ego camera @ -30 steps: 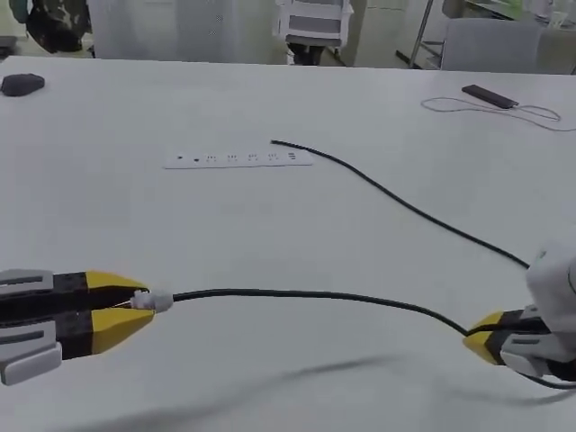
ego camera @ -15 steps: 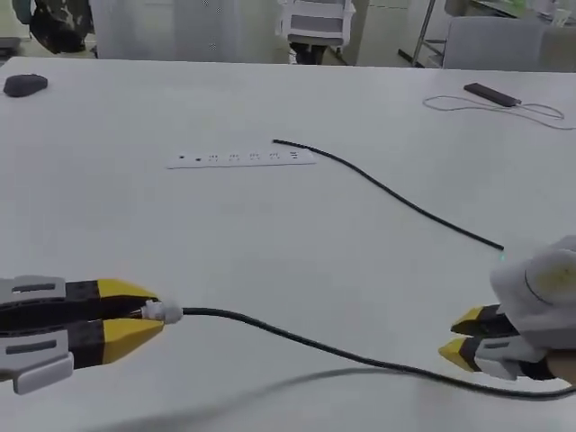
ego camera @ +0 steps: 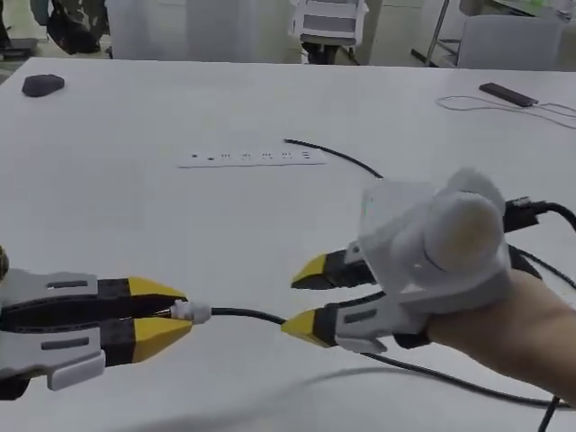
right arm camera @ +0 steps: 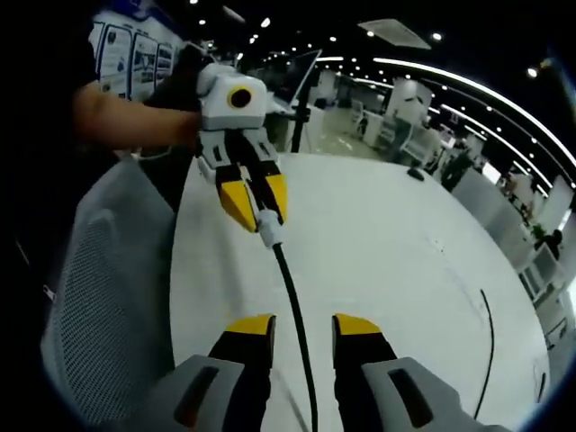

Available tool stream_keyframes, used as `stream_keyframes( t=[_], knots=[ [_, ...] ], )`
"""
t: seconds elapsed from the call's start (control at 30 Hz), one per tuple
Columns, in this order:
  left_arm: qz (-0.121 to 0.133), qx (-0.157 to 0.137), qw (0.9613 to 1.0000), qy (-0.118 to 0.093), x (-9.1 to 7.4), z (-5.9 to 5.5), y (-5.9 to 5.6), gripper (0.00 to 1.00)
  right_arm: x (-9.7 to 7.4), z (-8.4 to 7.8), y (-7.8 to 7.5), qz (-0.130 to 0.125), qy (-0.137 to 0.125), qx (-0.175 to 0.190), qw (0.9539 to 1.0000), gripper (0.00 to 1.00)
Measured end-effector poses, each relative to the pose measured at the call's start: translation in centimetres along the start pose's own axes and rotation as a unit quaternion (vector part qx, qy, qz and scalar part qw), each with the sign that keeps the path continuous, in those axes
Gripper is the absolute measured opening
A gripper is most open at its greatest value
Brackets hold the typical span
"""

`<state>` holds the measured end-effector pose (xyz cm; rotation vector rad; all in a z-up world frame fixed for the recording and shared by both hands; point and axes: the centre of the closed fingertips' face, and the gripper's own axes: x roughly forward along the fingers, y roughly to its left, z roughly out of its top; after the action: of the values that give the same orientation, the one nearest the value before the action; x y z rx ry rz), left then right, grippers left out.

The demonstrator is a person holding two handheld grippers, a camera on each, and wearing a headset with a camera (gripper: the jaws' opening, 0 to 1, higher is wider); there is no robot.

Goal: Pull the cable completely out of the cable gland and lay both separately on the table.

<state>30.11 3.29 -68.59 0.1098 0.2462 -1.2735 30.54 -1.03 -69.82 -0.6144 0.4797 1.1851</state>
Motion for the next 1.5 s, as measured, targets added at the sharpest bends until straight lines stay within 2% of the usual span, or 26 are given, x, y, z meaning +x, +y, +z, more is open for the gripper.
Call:
stream_keyframes(
  t=[0.03, 0.13, 0.2, 0.33, 0.43, 0.63, 0.77, 0.83, 0.9, 0.93, 1.07, 1.23, 1.33, 1.5],
  knots=[
    [-0.001, 0.001, 1.0, 0.001, 0.1, 0.0, -0.1, 0.14, 0.3, 0.3, -0.1, -0.003, 0.0, 0.001, 1.0, 0.21],
    [-0.008, 0.002, 1.0, -0.001, 0.2, 0.3, -0.5, 0.14, 1.3, 0.8, 0.4, 0.013, 0.004, -0.013, 0.9998, 0.16],
    [-0.012, 0.013, 0.9998, 0.001, 0.3, 0.5, -0.7, 0.14, 1.6, 1.3, 1.1, 0.029, -0.005, -0.026, 0.9992, 0.14],
    [-0.015, 0.019, 0.9997, -0.001, 0.5, 0.7, -0.8, 0.14, 1.9, 1.6, 1.5, 0.032, -0.002, -0.04, 0.9987, 0.07],
    [-0.017, 0.021, 0.9996, -0.004, 0.6, 0.9, -0.9, 0.14, 2.0, 1.3, 1.1, 0.023, 0.006, -0.052, 0.9983, 0.01],
    [-0.02, 0.025, 0.9995, -0.002, 0.9, 0.8, -1.0, 0.14, 1.7, 0.9, 1.2, 0.021, 0.009, -0.048, 0.9986, 0.0],
    [-0.016, 0.027, 0.9995, -0.005, 0.8, 1.0, -0.9, 0.14, 1.1, -0.3, 0.5, 0.007, 0.019, -0.037, 0.9991, 0.0],
    [-0.01, 0.027, 0.9995, -0.01, 0.6, 1.2, -0.6, 0.14, 0.5, -1.0, -0.2, -0.01, 0.023, -0.031, 0.9992, 0.0],
    [-0.007, 0.026, 0.9995, -0.014, 0.3, 1.3, -0.4, 0.14, -0.1, -1.8, -0.6, -0.017, 0.024, -0.009, 0.9995, 0.0],
    [-0.005, 0.028, 0.9995, -0.014, 0.2, 1.3, -0.3, 0.14, -0.3, -2.1, -1.0, -0.027, 0.025, -0.005, 0.9993, 0.0],
    [0.002, 0.023, 0.9996, -0.016, -0.2, 1.4, 0.2, 0.14, -1.5, -4.2, -1.7, -0.043, 0.035, 0.016, 0.9984, 0.0],
    [0.002, 0.021, 0.9997, -0.012, -0.1, 1.2, 0.1, 0.14, -1.9, -5.6, -1.2, -0.041, 0.042, 0.028, 0.9979, 0.0],
    [0.0, 0.02, 0.9997, -0.01, 0.0, 1.0, -0.1, 0.14, -1.6, -6.6, -1.0, -0.041, 0.056, 0.03, 0.9972, 0.0],
    [-0.001, 0.019, 0.9998, -0.01, 0.1, 0.9, -0.1, 0.14, -1.2, -6.7, -0.7, -0.038, 0.065, 0.016, 0.997, 0.0]
  ],
)
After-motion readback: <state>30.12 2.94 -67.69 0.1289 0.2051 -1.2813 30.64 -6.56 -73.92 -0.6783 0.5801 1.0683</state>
